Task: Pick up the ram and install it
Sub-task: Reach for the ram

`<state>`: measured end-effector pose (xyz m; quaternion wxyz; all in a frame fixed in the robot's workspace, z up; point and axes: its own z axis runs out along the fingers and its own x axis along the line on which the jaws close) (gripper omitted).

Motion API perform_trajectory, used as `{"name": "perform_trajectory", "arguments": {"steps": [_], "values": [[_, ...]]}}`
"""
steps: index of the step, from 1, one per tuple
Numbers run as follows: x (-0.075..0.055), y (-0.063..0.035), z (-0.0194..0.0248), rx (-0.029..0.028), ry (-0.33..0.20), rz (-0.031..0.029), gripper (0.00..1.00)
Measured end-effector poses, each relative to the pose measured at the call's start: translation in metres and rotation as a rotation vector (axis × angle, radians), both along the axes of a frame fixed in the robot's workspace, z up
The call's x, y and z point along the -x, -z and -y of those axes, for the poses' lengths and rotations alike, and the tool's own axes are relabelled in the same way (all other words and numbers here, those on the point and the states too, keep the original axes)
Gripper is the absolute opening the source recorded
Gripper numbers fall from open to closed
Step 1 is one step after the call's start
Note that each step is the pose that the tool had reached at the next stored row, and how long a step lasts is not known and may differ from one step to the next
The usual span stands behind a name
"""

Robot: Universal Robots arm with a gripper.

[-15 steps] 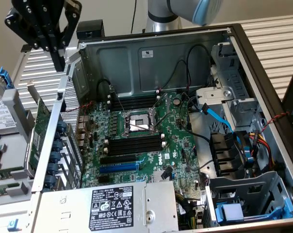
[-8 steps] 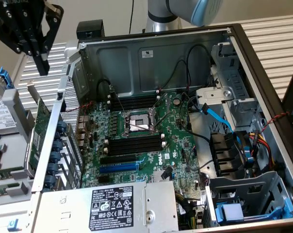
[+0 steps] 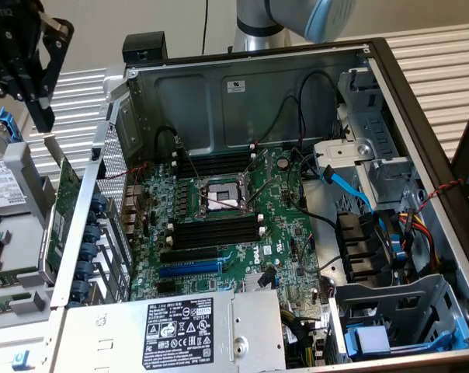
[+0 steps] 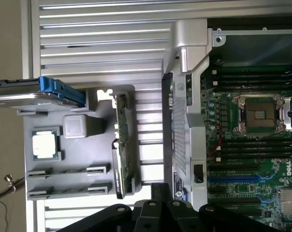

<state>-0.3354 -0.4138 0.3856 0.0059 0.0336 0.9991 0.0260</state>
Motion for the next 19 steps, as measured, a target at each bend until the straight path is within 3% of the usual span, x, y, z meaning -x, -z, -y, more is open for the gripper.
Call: {"name": "perform_trajectory", "arguments": {"steps": [19], "values": [[0.087,0.0044,0.0072,-0.0052,0.0,0.0001,0.1]]}}
